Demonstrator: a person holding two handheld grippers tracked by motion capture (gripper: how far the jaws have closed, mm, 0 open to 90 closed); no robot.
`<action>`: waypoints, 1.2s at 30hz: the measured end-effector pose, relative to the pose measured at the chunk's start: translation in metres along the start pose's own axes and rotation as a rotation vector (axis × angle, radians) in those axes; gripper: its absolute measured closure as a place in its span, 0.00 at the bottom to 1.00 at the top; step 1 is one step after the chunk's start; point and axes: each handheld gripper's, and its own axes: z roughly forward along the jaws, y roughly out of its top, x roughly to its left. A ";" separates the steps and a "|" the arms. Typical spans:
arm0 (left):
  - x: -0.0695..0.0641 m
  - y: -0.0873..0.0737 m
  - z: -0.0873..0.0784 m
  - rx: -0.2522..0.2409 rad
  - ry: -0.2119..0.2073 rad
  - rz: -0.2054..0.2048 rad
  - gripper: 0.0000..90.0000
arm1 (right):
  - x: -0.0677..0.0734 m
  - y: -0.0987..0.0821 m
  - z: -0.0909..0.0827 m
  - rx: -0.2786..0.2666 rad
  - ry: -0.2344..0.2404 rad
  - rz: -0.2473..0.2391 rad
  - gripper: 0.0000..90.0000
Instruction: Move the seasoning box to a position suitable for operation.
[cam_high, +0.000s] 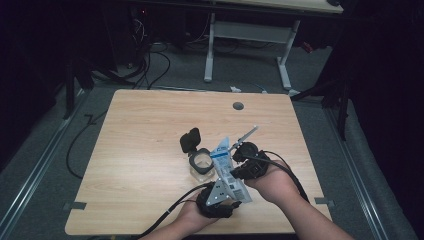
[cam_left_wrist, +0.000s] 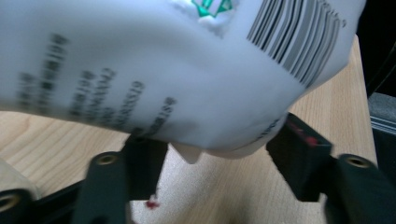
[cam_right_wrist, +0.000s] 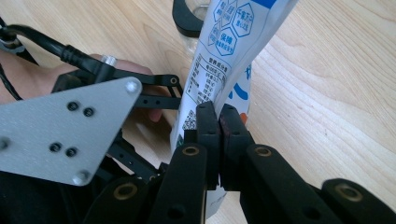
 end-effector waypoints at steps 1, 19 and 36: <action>0.000 0.000 -0.001 0.000 0.003 0.000 0.48 | -0.001 0.000 0.000 0.001 -0.003 -0.001 0.99; 0.000 0.001 -0.018 -0.035 0.048 -0.011 0.55 | -0.001 0.012 -0.002 -0.003 -0.003 -0.030 0.99; -0.005 0.001 -0.034 -0.073 0.103 0.022 0.58 | 0.005 0.029 0.001 -0.006 0.003 -0.076 0.99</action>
